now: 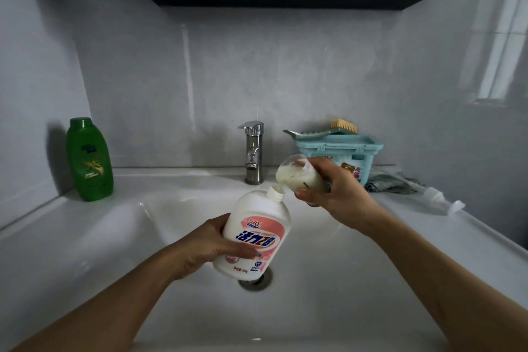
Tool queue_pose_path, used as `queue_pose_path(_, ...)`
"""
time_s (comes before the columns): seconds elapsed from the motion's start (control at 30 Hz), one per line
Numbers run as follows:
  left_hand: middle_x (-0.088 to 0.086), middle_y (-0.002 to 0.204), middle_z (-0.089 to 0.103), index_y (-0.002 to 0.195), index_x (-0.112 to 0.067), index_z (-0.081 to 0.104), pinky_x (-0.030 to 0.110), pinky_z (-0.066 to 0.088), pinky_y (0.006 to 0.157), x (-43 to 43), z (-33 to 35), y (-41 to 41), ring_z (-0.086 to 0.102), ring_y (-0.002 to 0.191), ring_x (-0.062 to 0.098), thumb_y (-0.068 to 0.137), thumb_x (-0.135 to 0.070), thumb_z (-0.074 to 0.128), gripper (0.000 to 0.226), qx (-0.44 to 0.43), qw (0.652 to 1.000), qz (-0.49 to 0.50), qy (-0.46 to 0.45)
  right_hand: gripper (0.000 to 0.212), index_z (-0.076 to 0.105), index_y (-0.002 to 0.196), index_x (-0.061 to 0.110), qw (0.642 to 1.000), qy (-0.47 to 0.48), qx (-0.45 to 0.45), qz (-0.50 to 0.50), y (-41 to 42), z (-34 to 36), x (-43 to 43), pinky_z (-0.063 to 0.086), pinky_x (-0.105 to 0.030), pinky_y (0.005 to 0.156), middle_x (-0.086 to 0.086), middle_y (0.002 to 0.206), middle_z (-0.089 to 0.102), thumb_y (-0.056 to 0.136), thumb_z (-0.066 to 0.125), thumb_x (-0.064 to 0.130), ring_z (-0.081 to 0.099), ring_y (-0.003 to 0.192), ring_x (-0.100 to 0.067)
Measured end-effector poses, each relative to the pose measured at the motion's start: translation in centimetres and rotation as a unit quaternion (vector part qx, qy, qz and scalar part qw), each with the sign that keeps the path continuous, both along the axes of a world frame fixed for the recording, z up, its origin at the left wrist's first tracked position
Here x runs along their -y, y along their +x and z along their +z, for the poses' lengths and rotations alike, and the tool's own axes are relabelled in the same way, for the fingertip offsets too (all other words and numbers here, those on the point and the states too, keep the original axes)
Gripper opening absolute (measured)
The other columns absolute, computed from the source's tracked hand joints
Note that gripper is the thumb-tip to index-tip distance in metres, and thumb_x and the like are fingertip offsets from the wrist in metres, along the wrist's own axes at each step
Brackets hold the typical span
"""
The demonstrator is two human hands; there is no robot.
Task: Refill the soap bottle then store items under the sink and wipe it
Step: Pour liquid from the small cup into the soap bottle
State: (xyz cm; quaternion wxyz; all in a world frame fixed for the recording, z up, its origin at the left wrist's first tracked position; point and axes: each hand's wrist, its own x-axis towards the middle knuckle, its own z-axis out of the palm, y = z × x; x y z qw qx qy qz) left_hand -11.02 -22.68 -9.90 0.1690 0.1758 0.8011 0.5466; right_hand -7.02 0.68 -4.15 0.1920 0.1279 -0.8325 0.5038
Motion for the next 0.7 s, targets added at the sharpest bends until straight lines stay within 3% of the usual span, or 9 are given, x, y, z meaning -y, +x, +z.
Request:
queue_pose_path(0.1, -0.004, 0.096, 0.076, 0.108, -0.023, 0.066, 0.023, 0.055, 0.070, 0.02, 0.00, 0.02, 0.070, 0.090, 0.013, 0.067, -0.008, 0.083, 0.046, -0.001, 1.000, -0.001, 0.001, 0.044, 0.052, 0.113, 0.027, 1.000, -0.002, 0.000, 0.003, 0.02, 0.01, 0.04, 0.057, -0.025, 0.070, 0.007, 0.098, 0.059, 0.077, 0.073, 0.011, 0.059, 0.087, -0.011)
queue_pose_path(0.3, 0.000, 0.099, 0.076, 0.109, -0.019, 0.066, 0.032, 0.056, 0.080, 0.04, -0.09, -0.09, 0.070, 0.095, 0.019, 0.066, -0.006, 0.083, 0.048, -0.001, 1.000, -0.001, 0.003, 0.044, 0.053, 0.111, 0.026, 1.000, -0.008, -0.005, 0.003, -0.04, 0.02, -0.01, 0.058, -0.027, 0.071, 0.006, 0.096, 0.060, 0.076, 0.074, 0.010, 0.060, 0.086, -0.013)
queue_pose_path(0.7, -0.005, 0.096, 0.076, 0.107, -0.024, 0.066, 0.024, 0.055, 0.071, 0.07, -0.04, -0.05, 0.070, 0.092, 0.014, 0.067, -0.008, 0.083, 0.046, 0.004, 1.000, -0.003, 0.000, 0.044, 0.052, 0.112, 0.028, 1.000, -0.006, 0.000, 0.003, 0.02, 0.05, -0.03, 0.057, -0.026, 0.071, 0.007, 0.098, 0.060, 0.077, 0.073, 0.011, 0.060, 0.087, -0.013)
